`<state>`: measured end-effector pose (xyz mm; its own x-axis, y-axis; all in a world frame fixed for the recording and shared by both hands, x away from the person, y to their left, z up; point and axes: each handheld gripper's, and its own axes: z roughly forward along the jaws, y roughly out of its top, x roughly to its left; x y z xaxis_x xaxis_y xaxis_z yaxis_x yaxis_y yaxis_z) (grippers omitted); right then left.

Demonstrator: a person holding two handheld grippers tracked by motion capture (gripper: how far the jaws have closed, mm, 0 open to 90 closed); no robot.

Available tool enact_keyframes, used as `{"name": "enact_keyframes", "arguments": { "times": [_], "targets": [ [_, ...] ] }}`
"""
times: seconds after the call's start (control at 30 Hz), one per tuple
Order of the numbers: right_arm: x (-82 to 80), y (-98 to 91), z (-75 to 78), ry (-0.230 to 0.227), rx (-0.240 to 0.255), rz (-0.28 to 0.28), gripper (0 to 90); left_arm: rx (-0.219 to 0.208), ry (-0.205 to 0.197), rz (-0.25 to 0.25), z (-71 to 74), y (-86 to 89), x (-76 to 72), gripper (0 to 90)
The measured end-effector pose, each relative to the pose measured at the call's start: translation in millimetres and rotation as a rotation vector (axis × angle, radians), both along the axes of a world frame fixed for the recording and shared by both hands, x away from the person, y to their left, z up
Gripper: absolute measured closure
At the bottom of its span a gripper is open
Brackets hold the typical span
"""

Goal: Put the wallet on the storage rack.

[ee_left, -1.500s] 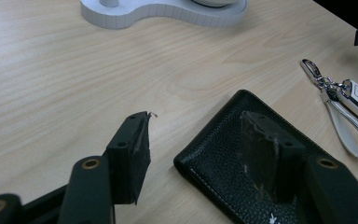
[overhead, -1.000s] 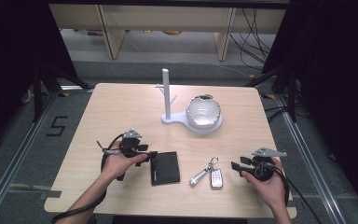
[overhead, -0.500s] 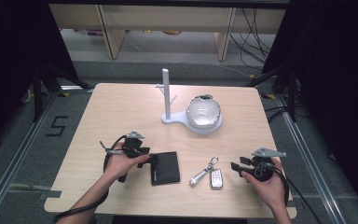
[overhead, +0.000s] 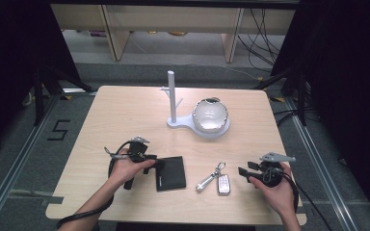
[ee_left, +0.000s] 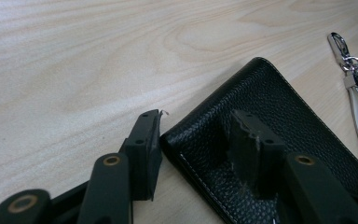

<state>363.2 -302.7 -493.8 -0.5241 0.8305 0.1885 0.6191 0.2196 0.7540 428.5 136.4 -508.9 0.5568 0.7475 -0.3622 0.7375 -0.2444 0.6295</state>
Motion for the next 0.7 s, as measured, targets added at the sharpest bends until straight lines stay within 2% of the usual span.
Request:
{"name": "enact_keyframes", "arguments": {
  "times": [0.07,0.13,0.2,0.3,0.33,0.37,0.4,0.43,0.53,0.57,0.63,0.7],
  "targets": [
    [-1.2,-0.1,1.2,0.014,-0.006,-0.015,47.2,0.018,0.006,0.004,0.9,0.7,0.0,56.9],
    [-0.3,-0.9,1.0,0.002,-0.012,-0.006,47.1,0.013,0.021,0.02,0.9,1.8,0.2,60.2],
    [-1.2,-0.1,1.3,0.013,-0.006,-0.014,47.1,0.003,0.024,0.029,0.2,2.7,-0.1,61.8],
    [-0.5,-1.0,0.9,0.005,-0.014,-0.011,46.7,-0.002,0.009,0.044,0.6,5.0,-2.6,70.9],
    [-2.2,0.7,1.4,0.025,-0.001,-0.027,46.5,0.011,-0.006,0.044,1.8,4.3,-4.2,72.9],
    [-0.1,-1.4,1.0,-0.009,-0.025,-0.005,46.5,0.02,-0.021,0.049,2.4,2.7,-5.5,75.0],
    [-0.1,-1.4,1.0,-0.009,-0.025,-0.005,46.5,0.02,-0.021,0.049,2.4,2.7,-5.5,76.2],
    [0.0,-0.6,0.9,-0.01,-0.02,-0.005,46.4,0.048,-0.035,0.036,3.9,2.5,-6.7,77.2],
    [-0.5,-0.6,1.2,-0.009,-0.03,-0.008,46.4,0.033,-0.046,0.028,3.0,3.2,-7.3,79.9],
    [-0.4,0.0,0.6,-0.001,-0.017,-0.005,46.4,0.027,-0.049,0.028,2.6,3.9,-7.5,80.7],
    [-0.1,-0.7,0.4,-0.013,-0.024,-0.005,46.3,0.026,-0.056,0.034,2.4,5.0,-8.1,81.2],
    [-0.1,-1.2,1.0,-0.009,-0.029,-0.005,46.3,0.01,-0.069,0.018,2.4,6.0,-8.3,81.9]
  ]
}}
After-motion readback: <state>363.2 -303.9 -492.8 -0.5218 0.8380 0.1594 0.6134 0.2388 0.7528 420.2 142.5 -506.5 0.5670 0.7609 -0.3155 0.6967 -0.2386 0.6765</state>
